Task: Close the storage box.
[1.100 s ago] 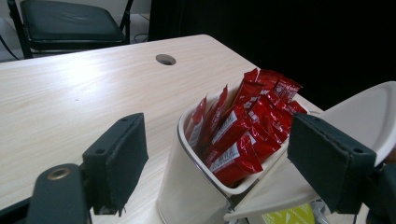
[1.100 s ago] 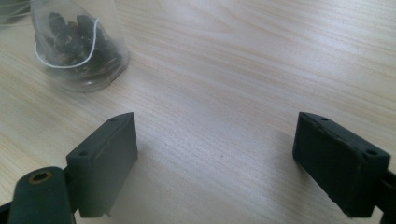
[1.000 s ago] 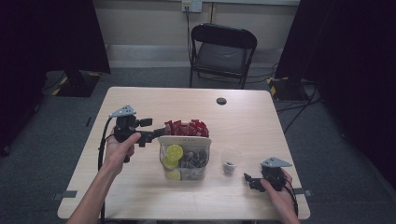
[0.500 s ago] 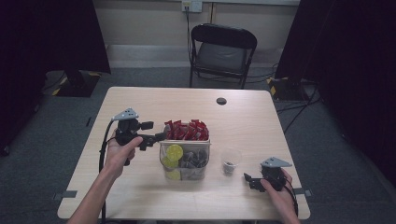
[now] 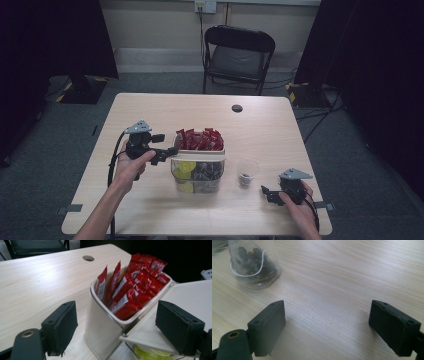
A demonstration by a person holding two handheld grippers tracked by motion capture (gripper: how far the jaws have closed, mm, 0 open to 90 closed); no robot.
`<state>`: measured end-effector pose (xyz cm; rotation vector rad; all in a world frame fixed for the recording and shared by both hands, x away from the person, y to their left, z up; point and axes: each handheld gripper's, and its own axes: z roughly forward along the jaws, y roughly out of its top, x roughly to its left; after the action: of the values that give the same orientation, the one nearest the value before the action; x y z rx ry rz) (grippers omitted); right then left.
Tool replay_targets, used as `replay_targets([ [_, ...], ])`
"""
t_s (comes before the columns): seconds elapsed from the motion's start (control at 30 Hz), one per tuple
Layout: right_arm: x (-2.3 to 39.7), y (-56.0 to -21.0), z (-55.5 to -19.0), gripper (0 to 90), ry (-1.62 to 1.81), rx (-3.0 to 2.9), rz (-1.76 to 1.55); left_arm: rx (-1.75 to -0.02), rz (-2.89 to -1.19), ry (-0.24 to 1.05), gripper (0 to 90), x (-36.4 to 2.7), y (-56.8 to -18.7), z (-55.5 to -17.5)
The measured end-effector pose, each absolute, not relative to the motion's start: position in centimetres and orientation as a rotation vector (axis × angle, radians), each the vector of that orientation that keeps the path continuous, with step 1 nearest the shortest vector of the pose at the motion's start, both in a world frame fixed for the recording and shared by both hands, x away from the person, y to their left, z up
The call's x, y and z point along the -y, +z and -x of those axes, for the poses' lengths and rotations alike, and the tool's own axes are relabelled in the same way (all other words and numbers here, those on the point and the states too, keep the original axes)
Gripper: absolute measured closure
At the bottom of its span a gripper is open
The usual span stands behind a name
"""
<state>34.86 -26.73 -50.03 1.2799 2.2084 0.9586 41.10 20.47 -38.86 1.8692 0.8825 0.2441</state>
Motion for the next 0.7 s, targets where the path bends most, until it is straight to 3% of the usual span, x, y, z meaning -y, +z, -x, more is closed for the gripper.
replay_targets([
  [0.7, 26.7, -50.0, -34.9, 13.4, 0.959, -2.209, -1.28, -0.903, -1.945, 0.236, 16.0, -19.7, -40.5, -41.0],
])
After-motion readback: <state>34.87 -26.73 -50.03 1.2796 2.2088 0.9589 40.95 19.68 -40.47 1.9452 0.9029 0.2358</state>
